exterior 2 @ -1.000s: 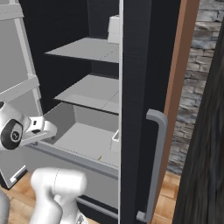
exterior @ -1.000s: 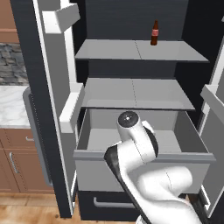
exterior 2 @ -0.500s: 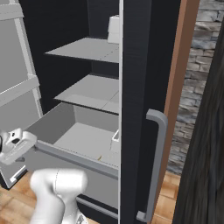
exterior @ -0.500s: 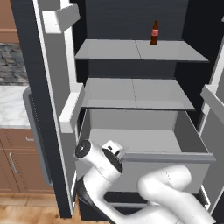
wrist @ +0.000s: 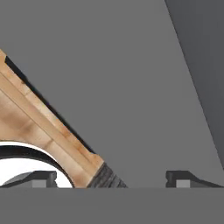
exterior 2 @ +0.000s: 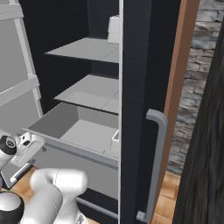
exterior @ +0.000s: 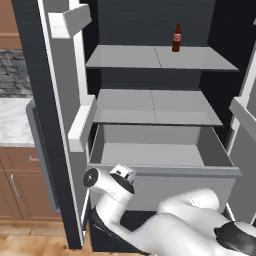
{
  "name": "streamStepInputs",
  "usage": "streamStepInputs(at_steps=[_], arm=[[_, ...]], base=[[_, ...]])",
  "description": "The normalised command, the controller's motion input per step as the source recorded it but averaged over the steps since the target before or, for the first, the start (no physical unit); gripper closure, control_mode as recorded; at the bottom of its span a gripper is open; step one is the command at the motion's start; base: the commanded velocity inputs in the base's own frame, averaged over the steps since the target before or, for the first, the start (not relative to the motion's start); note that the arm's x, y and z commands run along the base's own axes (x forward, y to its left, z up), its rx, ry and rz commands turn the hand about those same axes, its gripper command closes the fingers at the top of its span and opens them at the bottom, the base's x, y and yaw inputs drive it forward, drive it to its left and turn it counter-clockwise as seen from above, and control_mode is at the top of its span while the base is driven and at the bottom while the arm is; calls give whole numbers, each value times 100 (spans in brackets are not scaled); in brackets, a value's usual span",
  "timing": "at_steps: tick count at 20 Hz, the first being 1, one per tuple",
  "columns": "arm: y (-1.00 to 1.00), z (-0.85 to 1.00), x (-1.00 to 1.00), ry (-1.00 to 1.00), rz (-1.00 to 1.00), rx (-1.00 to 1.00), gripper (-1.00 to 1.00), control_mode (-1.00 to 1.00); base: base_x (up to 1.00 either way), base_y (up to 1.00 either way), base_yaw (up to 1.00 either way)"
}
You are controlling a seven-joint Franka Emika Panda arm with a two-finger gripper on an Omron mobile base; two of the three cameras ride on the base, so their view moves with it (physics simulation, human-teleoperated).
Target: Place the onion and sweet potato inside the fridge drawer. Close the drawer after placing the vegetables.
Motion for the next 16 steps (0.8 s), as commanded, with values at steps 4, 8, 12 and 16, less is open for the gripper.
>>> streamStepInputs(at_steps=[4, 8, 12, 16], arm=[[0, -20, 100, 9, 6, 0, -100, -100], [0, -17, 93, 4, 5, 0, -100, -100], [0, -1, 84, 0, 5, 0, -100, -100], [-2, 0, 63, 0, 2, 0, -100, -100]], base=[[0, 0, 0], [0, 0, 0], [0, 0, 0], [0, 0, 0]])
